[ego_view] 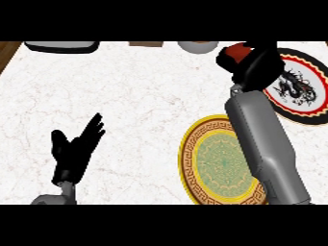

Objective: Pick the bell pepper from the plate and place it in the plate

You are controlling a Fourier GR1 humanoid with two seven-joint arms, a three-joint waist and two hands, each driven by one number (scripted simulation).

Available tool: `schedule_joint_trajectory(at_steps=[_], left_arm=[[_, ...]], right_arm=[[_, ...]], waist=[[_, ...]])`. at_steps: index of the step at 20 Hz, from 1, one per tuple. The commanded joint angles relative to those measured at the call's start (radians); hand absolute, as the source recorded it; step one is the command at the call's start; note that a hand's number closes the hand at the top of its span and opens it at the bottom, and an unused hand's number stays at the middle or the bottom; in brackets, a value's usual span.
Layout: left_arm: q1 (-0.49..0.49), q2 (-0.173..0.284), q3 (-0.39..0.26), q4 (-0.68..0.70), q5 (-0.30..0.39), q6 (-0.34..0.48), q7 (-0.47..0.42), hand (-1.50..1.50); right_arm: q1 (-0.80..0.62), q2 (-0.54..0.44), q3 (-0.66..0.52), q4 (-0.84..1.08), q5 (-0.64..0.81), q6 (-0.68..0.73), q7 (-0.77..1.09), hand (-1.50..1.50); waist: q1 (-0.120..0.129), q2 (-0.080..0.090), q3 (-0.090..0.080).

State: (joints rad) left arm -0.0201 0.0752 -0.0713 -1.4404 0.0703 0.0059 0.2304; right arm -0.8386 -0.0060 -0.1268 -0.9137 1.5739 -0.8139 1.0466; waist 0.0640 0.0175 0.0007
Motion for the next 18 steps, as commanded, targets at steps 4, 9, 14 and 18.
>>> schedule_joint_trajectory(at_steps=[4, 9, 14, 18], left_arm=[[0.050, 0.026, 0.031, -0.009, 0.021, -0.017, -0.010, 0.00], [0.040, -0.014, -0.007, -0.036, -0.007, 0.019, 0.015, 0.00], [0.043, 0.006, 0.026, -0.006, 0.025, -0.016, -0.010, 0.00], [0.051, 0.027, 0.034, -0.008, 0.030, -0.034, 0.005, 0.00]], right_arm=[[0.020, -0.072, -0.153, 0.148, 0.107, -0.246, 0.104, 1.50], [0.011, -0.162, -0.249, 0.278, 0.072, -0.379, 0.046, 1.50], [0.000, -0.276, -0.279, 0.392, -0.089, -0.436, -0.119, 1.50], [-0.032, -0.351, -0.292, 0.448, -0.233, -0.426, -0.253, 1.50]], waist=[[-0.026, -0.004, 0.000], [-0.018, 0.002, 0.002], [-0.027, -0.002, 0.002], [-0.029, -0.003, 0.002]])
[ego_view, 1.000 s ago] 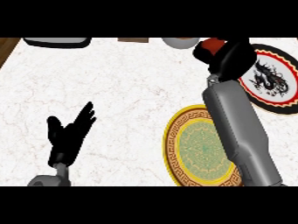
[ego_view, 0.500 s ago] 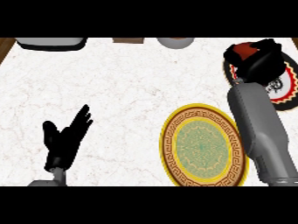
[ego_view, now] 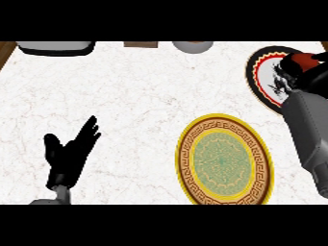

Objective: Pick the bell pepper from the plate and place it in the plate

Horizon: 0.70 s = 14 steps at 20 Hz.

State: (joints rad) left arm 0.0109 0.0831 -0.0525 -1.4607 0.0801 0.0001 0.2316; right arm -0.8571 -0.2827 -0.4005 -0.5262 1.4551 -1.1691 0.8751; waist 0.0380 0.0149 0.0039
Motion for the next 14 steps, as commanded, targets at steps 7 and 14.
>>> schedule_joint_trajectory(at_steps=[7, 14], left_arm=[[-0.039, -0.013, 0.001, 0.024, 0.009, -0.005, 0.018, 0.00], [-0.026, -0.011, -0.007, 0.011, -0.004, -0.001, 0.020, 0.00]], right_arm=[[-0.025, -0.126, -0.097, 0.208, -0.302, 0.209, -0.137, -1.50], [0.033, -0.078, -0.191, 0.136, -0.556, 0.200, -0.502, -1.50]], waist=[[0.007, 0.011, 0.002], [0.015, 0.013, 0.006]])
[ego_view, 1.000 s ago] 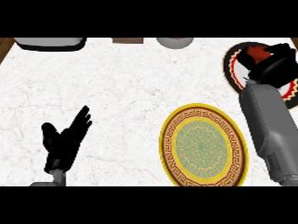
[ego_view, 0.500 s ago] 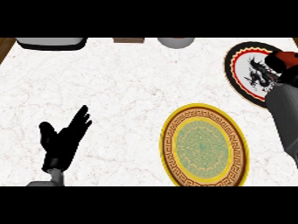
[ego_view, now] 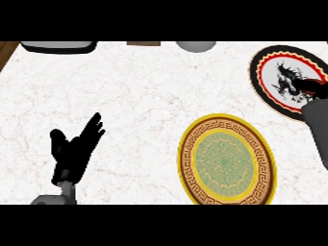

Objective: Pick the bell pepper from the plate and place it in the plate

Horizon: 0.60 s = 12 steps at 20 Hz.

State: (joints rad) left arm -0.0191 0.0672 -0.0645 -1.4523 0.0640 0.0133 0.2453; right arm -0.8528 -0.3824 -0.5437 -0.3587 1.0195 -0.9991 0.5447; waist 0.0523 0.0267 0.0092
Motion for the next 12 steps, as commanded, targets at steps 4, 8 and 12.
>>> schedule_joint_trajectory(at_steps=[4, 8, 12], left_arm=[[0.024, -0.003, -0.014, -0.028, 0.002, -0.009, 0.005, 0.00], [0.012, -0.003, 0.018, 0.062, 0.007, -0.008, -0.043, 0.00], [0.028, 0.021, 0.029, 0.011, 0.028, -0.029, -0.015, 0.00]], right_arm=[[0.029, 0.003, -0.101, -0.126, -0.248, 0.030, -0.355, -1.50], [0.053, 0.020, -0.165, -0.234, -0.405, 0.021, -0.532, -1.50], [0.127, 0.032, -0.249, -0.274, -0.588, 0.093, -0.714, -1.50]], waist=[[0.000, -0.004, 0.003], [-0.026, -0.007, -0.001], [-0.022, -0.011, -0.002]])
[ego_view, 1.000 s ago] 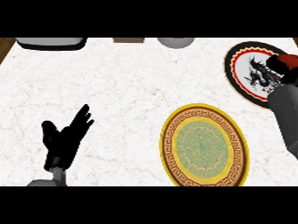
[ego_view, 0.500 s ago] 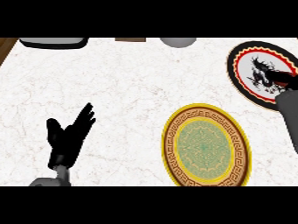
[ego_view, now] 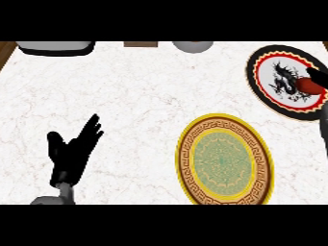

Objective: Pick the bell pepper from the plate and place it in the plate

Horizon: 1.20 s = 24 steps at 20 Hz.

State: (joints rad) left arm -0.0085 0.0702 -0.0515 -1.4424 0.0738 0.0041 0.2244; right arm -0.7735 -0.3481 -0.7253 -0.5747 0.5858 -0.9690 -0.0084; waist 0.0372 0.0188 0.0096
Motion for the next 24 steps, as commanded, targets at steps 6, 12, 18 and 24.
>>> schedule_joint_trajectory(at_steps=[6, 12, 18, 24], left_arm=[[0.031, 0.013, 0.031, 0.034, 0.010, -0.008, -0.024, 0.00], [0.002, -0.014, 0.016, 0.058, -0.025, 0.030, -0.013, 0.00], [0.061, -0.004, 0.011, -0.039, -0.025, 0.029, 0.031, 0.00], [0.011, 0.006, 0.044, 0.042, 0.002, -0.013, -0.004, 0.00]], right_arm=[[0.182, 0.108, -0.097, -0.161, -0.352, 0.299, -0.350, -1.50], [0.313, 0.185, 0.002, -0.253, -0.382, 0.390, -0.373, -1.50], [0.509, 0.230, 0.144, -0.516, -0.325, 0.397, -0.186, -1.50], [0.721, 0.330, 0.264, -0.792, -0.257, 0.377, -0.069, -1.50]], waist=[[-0.040, -0.020, -0.009], [-0.045, -0.022, -0.010], [-0.043, -0.022, -0.010], [-0.044, -0.021, -0.010]])
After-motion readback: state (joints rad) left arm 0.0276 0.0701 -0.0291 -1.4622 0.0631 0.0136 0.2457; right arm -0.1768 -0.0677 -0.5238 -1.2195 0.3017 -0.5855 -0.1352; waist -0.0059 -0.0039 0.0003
